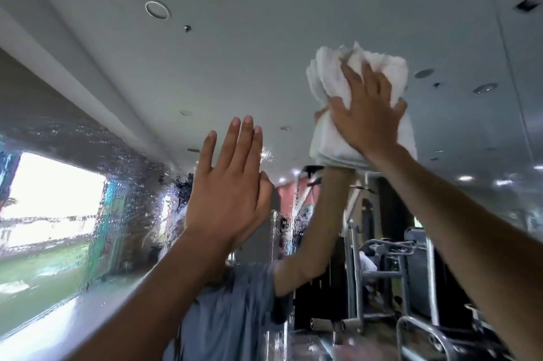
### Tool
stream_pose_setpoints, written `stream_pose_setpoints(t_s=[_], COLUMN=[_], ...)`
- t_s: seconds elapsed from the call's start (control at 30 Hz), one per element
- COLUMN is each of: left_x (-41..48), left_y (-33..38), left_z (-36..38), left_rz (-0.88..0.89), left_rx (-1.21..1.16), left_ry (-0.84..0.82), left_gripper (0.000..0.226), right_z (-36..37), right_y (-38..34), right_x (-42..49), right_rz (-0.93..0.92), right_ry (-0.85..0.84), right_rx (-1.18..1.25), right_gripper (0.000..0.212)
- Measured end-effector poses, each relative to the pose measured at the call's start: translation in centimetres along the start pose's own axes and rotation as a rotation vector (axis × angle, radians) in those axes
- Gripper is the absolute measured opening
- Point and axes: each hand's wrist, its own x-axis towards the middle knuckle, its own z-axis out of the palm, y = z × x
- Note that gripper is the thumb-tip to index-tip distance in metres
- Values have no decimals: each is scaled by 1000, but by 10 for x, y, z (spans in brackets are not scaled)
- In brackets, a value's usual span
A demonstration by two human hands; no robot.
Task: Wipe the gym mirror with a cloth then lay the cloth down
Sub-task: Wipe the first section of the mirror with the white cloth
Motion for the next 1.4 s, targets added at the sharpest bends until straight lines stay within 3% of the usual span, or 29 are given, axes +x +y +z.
stream_pose_setpoints(t_s=[0.03,0.1,0.3,0.37,0.43,0.57,0.63,0.8,0.9,0.97,1.1,1.17,1.27,1.33,1.4], left_x=[-1,-9,-64,-72,-73,-74,-72,-108,-151,-156,-153,-156,-157,-157,-158], left_y=[0,-1,-6,-7,-4,-2,-3,0,5,5,7,6,2,0,0], left_z=[-1,-3,-12,-13,-13,-13,-15,-20,-28,-28,-28,-28,-28,-28,-28], left_rz=[-2,-10,-19,-15,-18,-47,-41,-74,-60,-66,-87,-82,-65,-50,-48], left_rx=[-7,-19,-13,7,18,14,11,-18,-12,-1,5,-4,-9,-19,-22], left_ry=[5,13,-9,-21,-30,-53,-53,-32,-68,-68,-86,-95,-83,-85,-80], left_gripper=[65,64,62,63,63,64,63,58,58,59,58,58,58,58,59], right_z=[2,4,-3,-10,-10,-5,-3,-4,-7,-8,-5,-1,-2,-6,-9], right_y=[-17,-43,-33,-2,17,-20,-53,-67,-23,4,-21,-51,-65,-45,-13], right_x=[0,-18,-143,-141,-118,-78,-86,-177,-198,-184,-161,-172,-219,-255,-279], right_rz=[64,-7,-601,-693,-520,58,97,-514,-731,-626,-38,37,-221,-496,-647], right_ry=[-6,-5,-69,-95,-94,-60,-65,-72,-104,-149,-90,-79,-125,-149,-156], right_rx=[3,-20,-36,-35,-42,21,28,-31,-67,-92,-23,-17,2,-29,-50], right_gripper=[64,68,73,75,72,73,78,76,82,80,69,71,78,84,86])
